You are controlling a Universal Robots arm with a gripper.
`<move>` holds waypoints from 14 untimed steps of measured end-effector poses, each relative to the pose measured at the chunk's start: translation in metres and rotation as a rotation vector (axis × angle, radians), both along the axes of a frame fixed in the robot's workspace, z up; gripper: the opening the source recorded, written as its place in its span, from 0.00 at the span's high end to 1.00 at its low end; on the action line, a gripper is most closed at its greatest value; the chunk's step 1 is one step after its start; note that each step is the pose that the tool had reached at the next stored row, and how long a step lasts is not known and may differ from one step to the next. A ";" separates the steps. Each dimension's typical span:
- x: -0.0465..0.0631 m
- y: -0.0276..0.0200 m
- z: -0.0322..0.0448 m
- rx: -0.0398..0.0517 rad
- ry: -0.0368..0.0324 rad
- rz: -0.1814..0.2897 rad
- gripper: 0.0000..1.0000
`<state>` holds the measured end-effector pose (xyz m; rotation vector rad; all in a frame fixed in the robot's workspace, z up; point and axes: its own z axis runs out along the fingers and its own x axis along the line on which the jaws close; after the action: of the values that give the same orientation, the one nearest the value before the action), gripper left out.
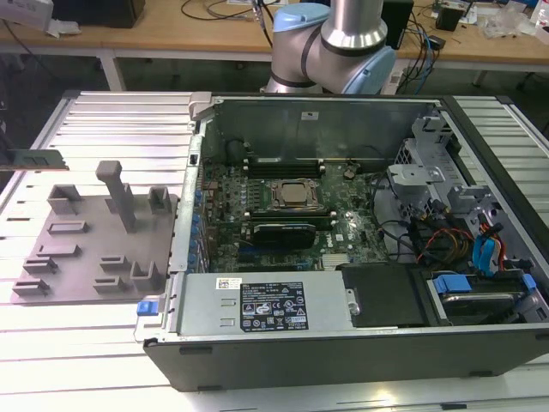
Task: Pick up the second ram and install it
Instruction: 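Pick up the second ram and move it above second insertion slot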
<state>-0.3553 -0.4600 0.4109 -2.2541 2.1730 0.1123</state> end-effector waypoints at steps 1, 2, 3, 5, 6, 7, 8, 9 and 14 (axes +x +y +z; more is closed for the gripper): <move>0.006 0.0000 -0.0001 -0.0001 -0.0001 0.000 0.89; 0.015 0.0000 -0.0002 -0.0008 -0.0001 0.000 0.89; 0.022 0.0000 -0.0003 -0.0011 -0.0002 0.000 0.89; 0.040 0.0000 -0.0004 -0.0015 -0.0002 0.000 0.89; 0.047 0.0000 -0.0005 -0.0015 -0.0002 0.000 0.89; 0.054 0.0001 -0.0004 -0.0016 -0.0001 0.000 0.89; 0.059 0.0000 -0.0004 -0.0015 -0.0002 0.000 0.89; 0.063 0.0000 -0.0004 -0.0016 -0.0001 0.000 0.89; 0.098 0.0001 -0.0004 -0.0016 -0.0001 0.000 0.89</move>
<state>-0.2571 -0.4600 0.4105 -2.2546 2.1741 0.1105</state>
